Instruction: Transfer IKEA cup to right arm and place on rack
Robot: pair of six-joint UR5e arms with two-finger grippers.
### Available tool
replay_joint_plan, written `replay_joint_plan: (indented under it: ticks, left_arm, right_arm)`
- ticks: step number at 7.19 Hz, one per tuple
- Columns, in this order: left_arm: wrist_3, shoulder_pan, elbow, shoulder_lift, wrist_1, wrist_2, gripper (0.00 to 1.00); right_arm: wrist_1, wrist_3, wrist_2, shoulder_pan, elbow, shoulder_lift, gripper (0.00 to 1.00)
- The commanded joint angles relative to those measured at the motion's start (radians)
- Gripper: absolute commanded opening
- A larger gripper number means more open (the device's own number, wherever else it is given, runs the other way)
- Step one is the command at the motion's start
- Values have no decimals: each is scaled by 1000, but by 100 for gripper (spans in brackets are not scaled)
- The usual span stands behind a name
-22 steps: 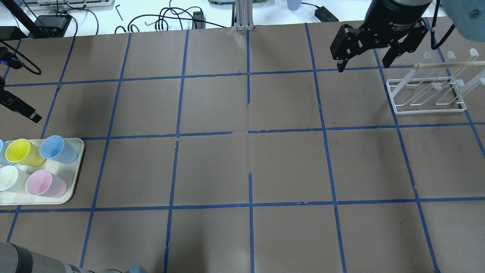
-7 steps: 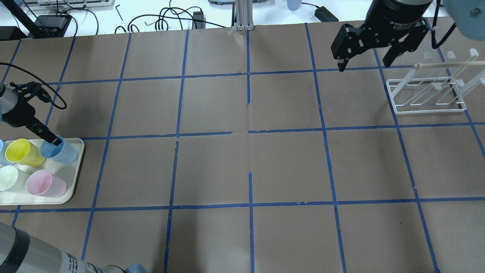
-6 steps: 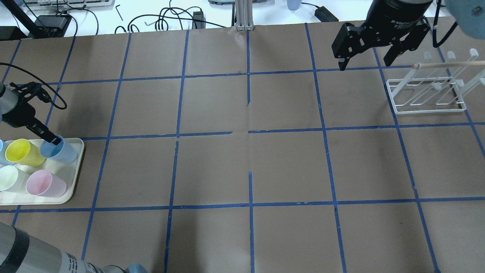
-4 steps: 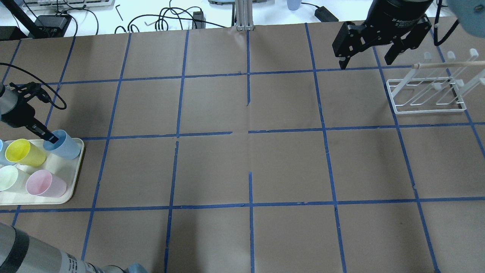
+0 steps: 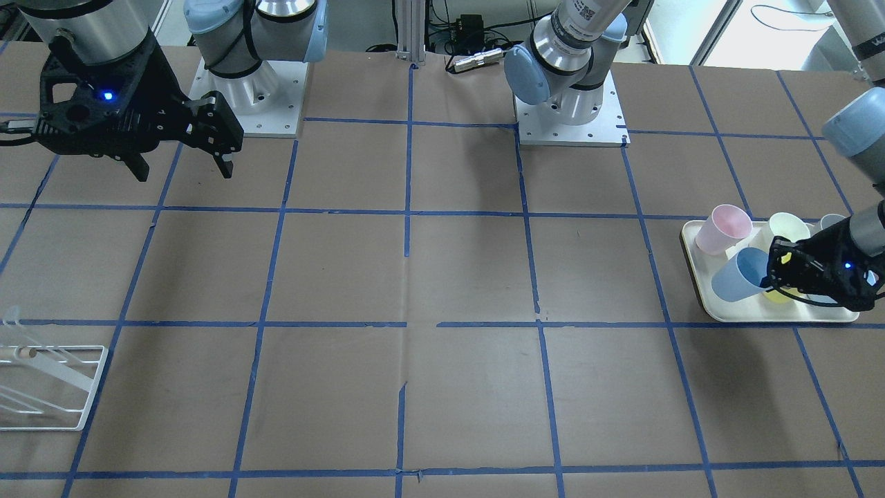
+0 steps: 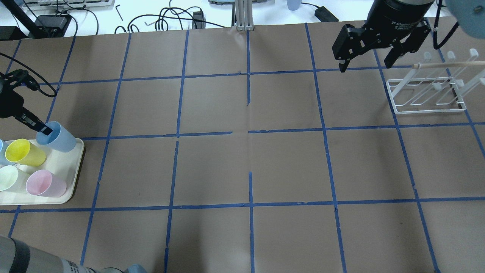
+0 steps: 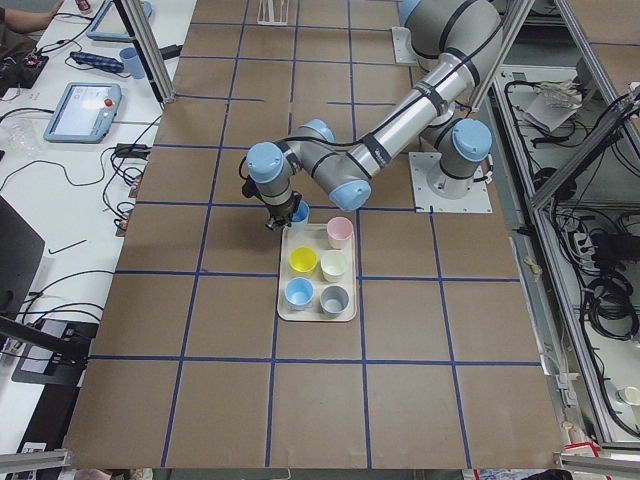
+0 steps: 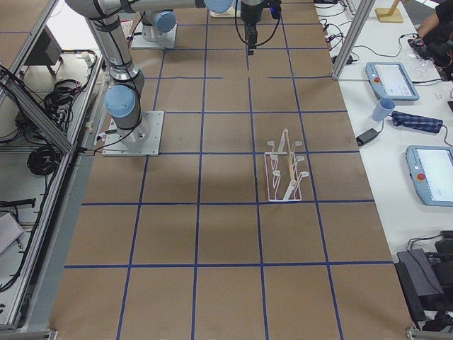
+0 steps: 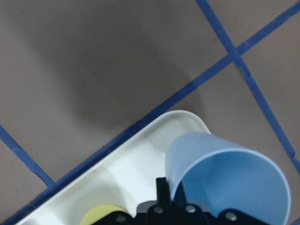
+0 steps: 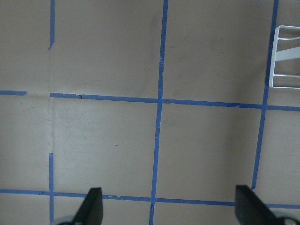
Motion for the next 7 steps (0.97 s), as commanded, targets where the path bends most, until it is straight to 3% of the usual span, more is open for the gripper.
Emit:
replay_joint_plan:
  ticks: [1,4,5,7]
  left_arm:
    - [-106,-33,61,48,-225,-274,0]
    - [-528,-252,36,109,-320,-664,0]
    - [-585,-297,9,118,-322,-773,0]
    - [-621,-326,-141,152,-331,-1104,0]
  right_arm:
    - [1,-2,3,-1,7,3,100]
    - [4,-12,59,-16,-4,7,100]
    - [10,-14,75,-54,-9,6,100]
    - [103,-16,248,-171,-9,1,100]
